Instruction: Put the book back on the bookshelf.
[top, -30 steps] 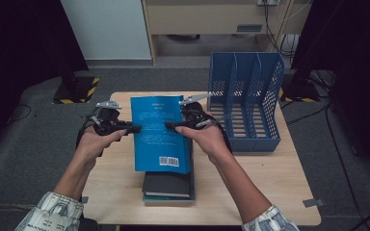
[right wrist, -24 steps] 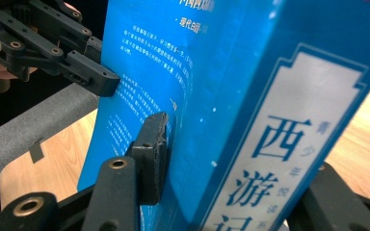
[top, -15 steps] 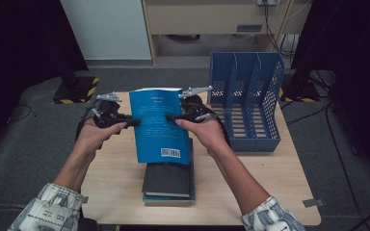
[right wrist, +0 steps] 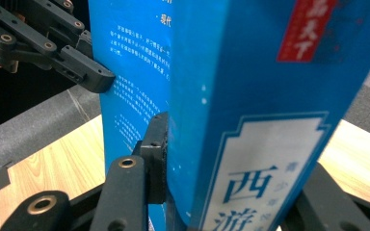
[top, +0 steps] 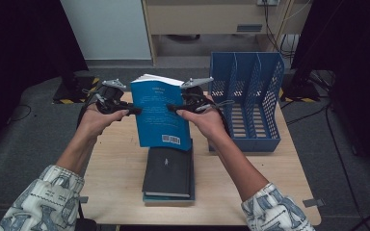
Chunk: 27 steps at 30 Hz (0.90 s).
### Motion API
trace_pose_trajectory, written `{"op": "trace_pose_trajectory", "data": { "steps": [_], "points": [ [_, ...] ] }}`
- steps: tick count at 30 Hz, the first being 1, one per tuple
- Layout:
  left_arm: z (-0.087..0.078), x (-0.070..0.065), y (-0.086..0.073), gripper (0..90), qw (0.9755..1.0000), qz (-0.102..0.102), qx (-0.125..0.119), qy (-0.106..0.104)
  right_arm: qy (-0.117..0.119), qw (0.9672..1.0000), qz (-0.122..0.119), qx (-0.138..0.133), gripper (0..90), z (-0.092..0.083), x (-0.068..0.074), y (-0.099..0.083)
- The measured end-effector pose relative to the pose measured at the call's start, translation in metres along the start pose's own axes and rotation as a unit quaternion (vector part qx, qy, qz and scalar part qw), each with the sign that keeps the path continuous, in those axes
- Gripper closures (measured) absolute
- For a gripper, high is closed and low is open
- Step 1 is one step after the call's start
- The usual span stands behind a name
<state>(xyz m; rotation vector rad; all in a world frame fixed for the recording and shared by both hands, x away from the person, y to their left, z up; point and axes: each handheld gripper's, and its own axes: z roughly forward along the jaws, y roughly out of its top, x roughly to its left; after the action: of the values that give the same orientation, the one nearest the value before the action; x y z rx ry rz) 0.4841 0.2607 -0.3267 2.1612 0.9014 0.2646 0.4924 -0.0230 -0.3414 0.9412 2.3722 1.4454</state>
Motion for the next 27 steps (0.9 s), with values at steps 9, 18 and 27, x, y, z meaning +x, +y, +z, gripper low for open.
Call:
{"op": "trace_pose_trajectory", "data": {
  "steps": [9, 18, 27],
  "points": [
    [-0.012, -0.024, -0.011, 71.7, 0.9996, 0.008, -0.019, 0.016, -0.011, 0.9994, -0.026, -0.019, 59.2, -0.016, 0.018, -0.015],
    [-0.019, -0.037, -0.02, 71.2, 0.9993, 0.02, -0.028, 0.017, -0.012, 0.9986, -0.047, -0.021, 58.6, -0.029, 0.035, -0.026],
    [-0.021, -0.038, -0.023, 69.4, 0.9991, 0.028, -0.03, 0.009, -0.003, 0.9977, -0.064, -0.022, 56.8, -0.035, 0.044, -0.032]
  ]
}}
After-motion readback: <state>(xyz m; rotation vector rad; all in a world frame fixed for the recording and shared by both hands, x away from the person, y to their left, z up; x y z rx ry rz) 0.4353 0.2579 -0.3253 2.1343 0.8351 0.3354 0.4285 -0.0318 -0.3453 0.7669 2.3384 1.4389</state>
